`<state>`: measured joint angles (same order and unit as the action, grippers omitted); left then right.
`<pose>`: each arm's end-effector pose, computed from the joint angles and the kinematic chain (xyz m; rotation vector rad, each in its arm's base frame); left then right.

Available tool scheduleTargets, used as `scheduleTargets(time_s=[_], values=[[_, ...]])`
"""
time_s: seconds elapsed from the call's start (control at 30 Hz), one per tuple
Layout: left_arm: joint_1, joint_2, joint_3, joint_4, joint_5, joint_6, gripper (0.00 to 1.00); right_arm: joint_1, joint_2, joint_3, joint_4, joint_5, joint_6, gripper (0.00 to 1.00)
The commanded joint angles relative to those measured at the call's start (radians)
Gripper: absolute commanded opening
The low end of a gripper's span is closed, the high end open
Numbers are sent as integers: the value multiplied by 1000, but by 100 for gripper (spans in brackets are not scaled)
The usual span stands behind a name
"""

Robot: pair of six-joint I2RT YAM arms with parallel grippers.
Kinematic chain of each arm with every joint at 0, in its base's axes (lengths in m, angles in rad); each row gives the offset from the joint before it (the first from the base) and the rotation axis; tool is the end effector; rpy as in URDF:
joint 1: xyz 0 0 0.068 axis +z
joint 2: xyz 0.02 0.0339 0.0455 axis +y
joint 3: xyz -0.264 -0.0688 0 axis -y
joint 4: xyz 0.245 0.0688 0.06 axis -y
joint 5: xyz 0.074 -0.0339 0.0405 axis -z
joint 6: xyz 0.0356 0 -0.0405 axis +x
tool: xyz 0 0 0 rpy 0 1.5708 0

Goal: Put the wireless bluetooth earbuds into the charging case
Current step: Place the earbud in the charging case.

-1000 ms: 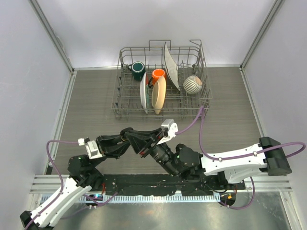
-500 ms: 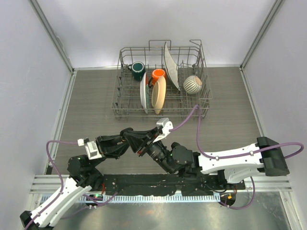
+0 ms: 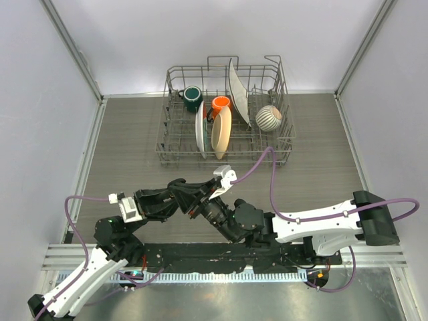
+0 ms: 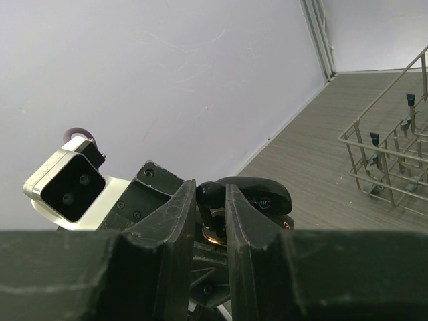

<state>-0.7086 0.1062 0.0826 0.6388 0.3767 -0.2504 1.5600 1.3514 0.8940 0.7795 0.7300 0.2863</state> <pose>0.0608 -0.0694 0.2575 0.5815 0.8841 -1.0527 0.0270 0.3039 0.3486 -0.2110 1.4034 1.0987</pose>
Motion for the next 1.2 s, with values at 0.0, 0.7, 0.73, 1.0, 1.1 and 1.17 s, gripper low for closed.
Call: scheduleTargets(time_s=[0.0,0.7,0.73,1.0,1.1,1.17], values=[[0,-16,51,68,4,2,0,-2,17,34,14,31,-27,1],[0,-23,51,88,10,-4,0,-2,54,56,-6,80,-82,1],[0,-23,51,88,10,-4,0,-3,54,56,-6,89,-84,1],[0,-19,51,96,1,-3,0,-2,40,42,-3,115,-101,1],[0,-20,49,101,-1,-4,0,0,37,36,4,112,-101,1],[0,-23,48,101,-4,-4,0,-2,35,33,12,109,-101,1]])
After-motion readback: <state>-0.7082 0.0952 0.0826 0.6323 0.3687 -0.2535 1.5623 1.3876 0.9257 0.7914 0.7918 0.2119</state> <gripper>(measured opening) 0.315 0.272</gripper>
